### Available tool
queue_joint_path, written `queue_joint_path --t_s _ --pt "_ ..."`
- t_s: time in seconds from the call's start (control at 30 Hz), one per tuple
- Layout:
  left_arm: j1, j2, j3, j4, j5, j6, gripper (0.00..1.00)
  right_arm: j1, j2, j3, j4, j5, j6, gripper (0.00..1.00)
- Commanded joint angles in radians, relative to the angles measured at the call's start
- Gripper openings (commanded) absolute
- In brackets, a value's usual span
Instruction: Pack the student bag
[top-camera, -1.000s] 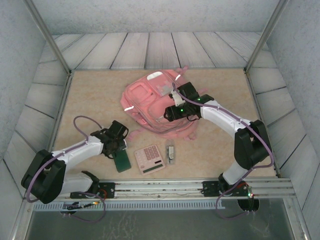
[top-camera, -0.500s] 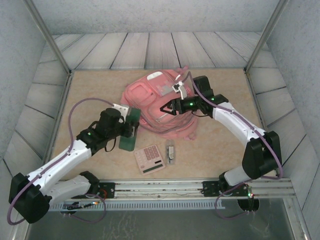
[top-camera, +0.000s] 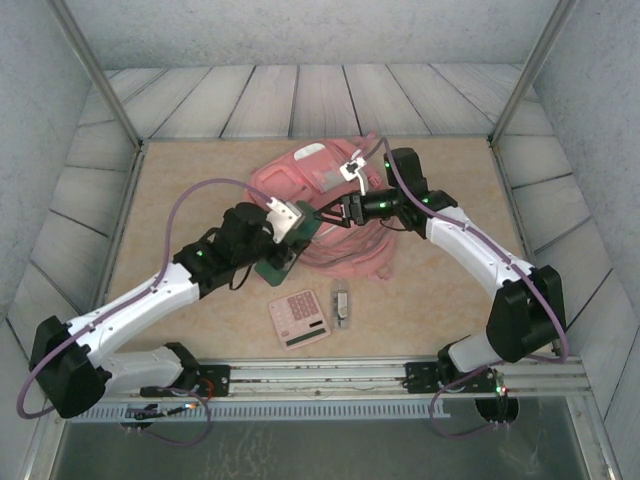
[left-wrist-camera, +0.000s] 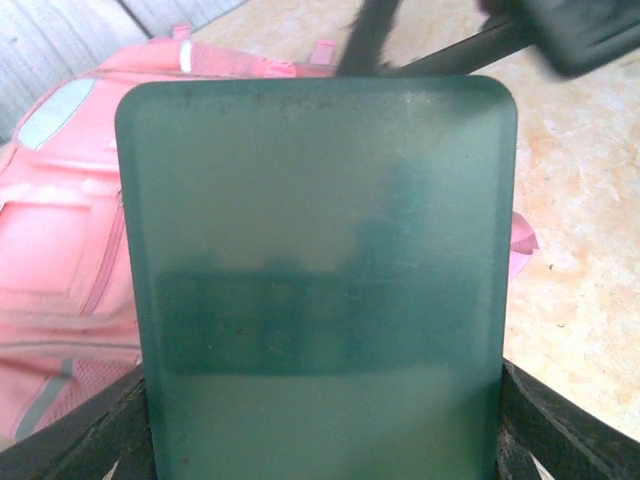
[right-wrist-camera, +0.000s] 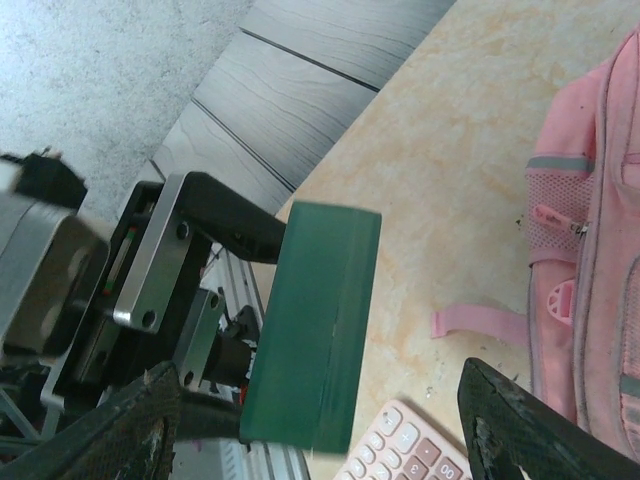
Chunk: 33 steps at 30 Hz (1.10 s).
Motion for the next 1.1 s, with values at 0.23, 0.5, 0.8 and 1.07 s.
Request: queue_joint_path --t_s 0.23,0.5,0.8,1.07 --pt "-0.05 0.048 0.077 0.037 -0.069 0.066 0.36 0.022 0.034 -0.022 0.058 0.001 0.072 0.64" --pt "-0.063 0.064 0.083 0.039 -0.087 0.071 0.37 0.031 0.053 -0.011 0.052 0.024 0.08 0.44" --pt "-0.068 0.052 0.062 0.057 -0.069 0.068 0.6 0.03 0.055 0.027 -0.029 0.04 0.017 0.27" --pt "-0.066 0.009 0.053 0.01 -0.003 0.018 0.92 0.021 0.06 0.092 -0.201 0.045 -0.129 0.25"
